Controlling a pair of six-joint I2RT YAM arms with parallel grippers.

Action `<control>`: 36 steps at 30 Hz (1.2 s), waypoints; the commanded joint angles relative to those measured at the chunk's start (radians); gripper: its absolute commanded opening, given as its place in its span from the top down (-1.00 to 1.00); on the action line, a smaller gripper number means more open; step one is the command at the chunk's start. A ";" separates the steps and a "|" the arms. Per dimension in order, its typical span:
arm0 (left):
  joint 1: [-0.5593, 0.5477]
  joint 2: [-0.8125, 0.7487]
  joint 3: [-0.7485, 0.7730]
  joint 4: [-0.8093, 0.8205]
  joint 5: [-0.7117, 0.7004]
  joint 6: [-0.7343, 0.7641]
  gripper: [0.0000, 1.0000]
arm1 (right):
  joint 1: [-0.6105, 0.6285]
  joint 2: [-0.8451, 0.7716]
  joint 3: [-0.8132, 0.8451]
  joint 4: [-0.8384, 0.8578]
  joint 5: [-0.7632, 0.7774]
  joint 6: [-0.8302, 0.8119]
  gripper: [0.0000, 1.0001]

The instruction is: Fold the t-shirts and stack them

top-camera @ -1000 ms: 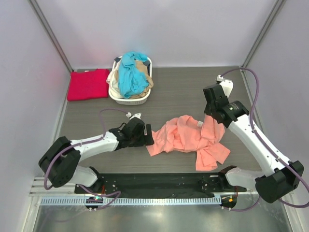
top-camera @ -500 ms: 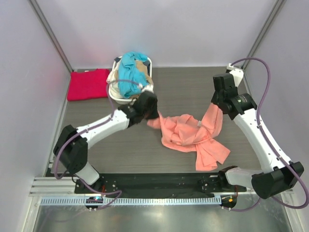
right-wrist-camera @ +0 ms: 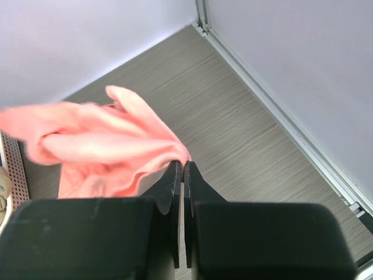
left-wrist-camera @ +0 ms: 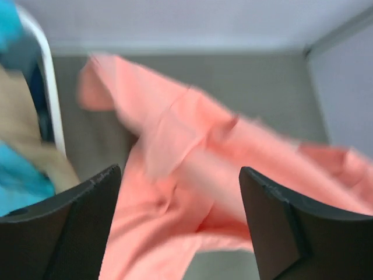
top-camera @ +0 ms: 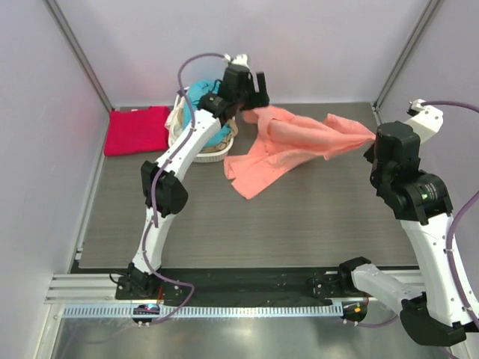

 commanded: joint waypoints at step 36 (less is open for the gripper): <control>-0.002 -0.521 -1.408 0.479 -0.077 -0.029 -0.08 | -0.004 0.044 -0.113 0.036 -0.004 -0.062 0.98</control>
